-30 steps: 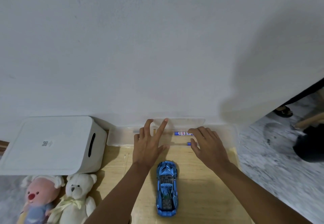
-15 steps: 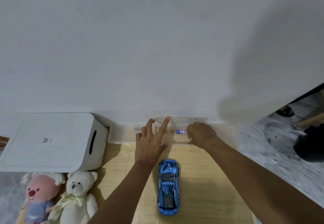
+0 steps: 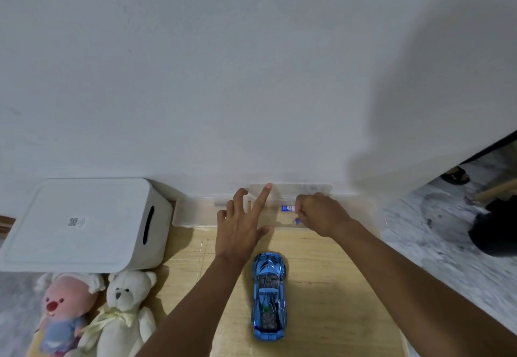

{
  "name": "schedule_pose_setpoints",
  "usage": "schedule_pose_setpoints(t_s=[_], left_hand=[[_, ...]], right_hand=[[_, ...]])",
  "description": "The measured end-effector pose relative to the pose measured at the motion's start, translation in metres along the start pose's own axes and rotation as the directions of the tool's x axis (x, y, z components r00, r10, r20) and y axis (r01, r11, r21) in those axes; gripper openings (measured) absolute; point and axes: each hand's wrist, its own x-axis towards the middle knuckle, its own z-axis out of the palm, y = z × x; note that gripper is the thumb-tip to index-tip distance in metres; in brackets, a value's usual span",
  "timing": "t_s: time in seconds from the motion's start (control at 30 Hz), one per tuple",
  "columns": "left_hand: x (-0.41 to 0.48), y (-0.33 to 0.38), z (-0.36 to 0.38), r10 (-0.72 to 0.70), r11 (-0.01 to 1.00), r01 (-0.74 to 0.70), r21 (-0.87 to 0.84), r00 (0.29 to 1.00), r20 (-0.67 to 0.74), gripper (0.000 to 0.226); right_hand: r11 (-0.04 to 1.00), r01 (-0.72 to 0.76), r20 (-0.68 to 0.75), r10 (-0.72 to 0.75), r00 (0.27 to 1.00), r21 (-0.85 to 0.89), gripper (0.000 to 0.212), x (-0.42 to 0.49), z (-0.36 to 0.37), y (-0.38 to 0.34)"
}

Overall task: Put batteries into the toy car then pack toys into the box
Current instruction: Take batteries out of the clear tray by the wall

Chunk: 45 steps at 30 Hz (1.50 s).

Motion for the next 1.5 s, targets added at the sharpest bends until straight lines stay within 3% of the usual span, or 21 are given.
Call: schedule_pose_setpoints(t_s=[0.1, 0.2, 0.3, 0.4, 0.53, 0.67, 0.87, 1.07, 1.13, 1.23, 1.33, 1.5], left_hand=[[0.001, 0.0, 0.001, 0.003, 1.0, -0.002, 0.01, 0.999, -0.036, 0.115], [0.001, 0.0, 0.0, 0.004, 1.0, -0.004, 0.006, 1.0, -0.01, 0.114], [0.0, 0.001, -0.001, -0.007, 1.0, 0.007, 0.019, 1.0, -0.005, 0.115], [0.0, 0.003, 0.0, -0.011, 0.999, 0.012, 0.035, 1.0, -0.026, 0.115], [0.0, 0.003, 0.001, -0.017, 0.999, 0.019, 0.036, 0.999, -0.038, 0.115], [0.001, 0.004, -0.001, -0.023, 1.0, 0.023, 0.014, 1.0, -0.003, 0.118], [0.0, 0.001, 0.003, -0.013, 1.0, 0.014, 0.027, 0.999, -0.039, 0.113], [0.002, 0.0, 0.002, -0.002, 1.0, 0.003, 0.03, 1.0, -0.023, 0.11], [0.002, 0.0, 0.001, -0.008, 1.0, 0.008, 0.028, 1.0, -0.012, 0.11], [0.001, 0.002, 0.001, -0.015, 0.999, 0.016, 0.037, 1.0, -0.024, 0.111], [0.002, 0.003, 0.001, -0.022, 0.999, 0.023, 0.048, 1.0, -0.018, 0.113], [0.001, 0.005, -0.001, -0.034, 0.998, 0.034, 0.046, 0.999, 0.007, 0.114]], right_hand=[[0.994, -0.004, -0.011, 0.006, 1.0, 0.105, 0.014, -0.004, 0.002, 0.003], [0.999, -0.013, 0.079, 0.01, 0.997, 0.034, 0.039, -0.004, 0.004, 0.006], [0.999, 0.023, 0.068, -0.021, 0.997, -0.033, 0.046, 0.0, 0.004, 0.003], [0.99, 0.097, 0.025, -0.095, 0.995, -0.101, 0.045, 0.005, 0.007, -0.006], [0.974, 0.055, -0.044, -0.066, 0.997, -0.218, 0.022, 0.012, 0.009, -0.015], [0.958, 0.049, -0.017, -0.056, 0.998, -0.283, 0.017, 0.014, 0.016, -0.024], [0.997, 0.073, 0.079, -0.075, 0.994, 0.031, 0.021, 0.002, -0.004, -0.009], [0.982, 0.112, 0.016, -0.116, 0.993, 0.15, 0.012, -0.018, -0.014, 0.014], [0.996, 0.071, -0.053, -0.067, 0.996, 0.061, 0.006, -0.021, -0.012, 0.013], [0.992, -0.03, -0.131, 0.014, 0.991, -0.123, 0.026, -0.022, -0.008, 0.004], [0.955, -0.035, -0.133, -0.005, 0.991, -0.294, 0.023, -0.016, -0.002, -0.006], [0.92, -0.099, -0.073, 0.077, 0.994, -0.379, 0.032, -0.014, 0.007, -0.022]])
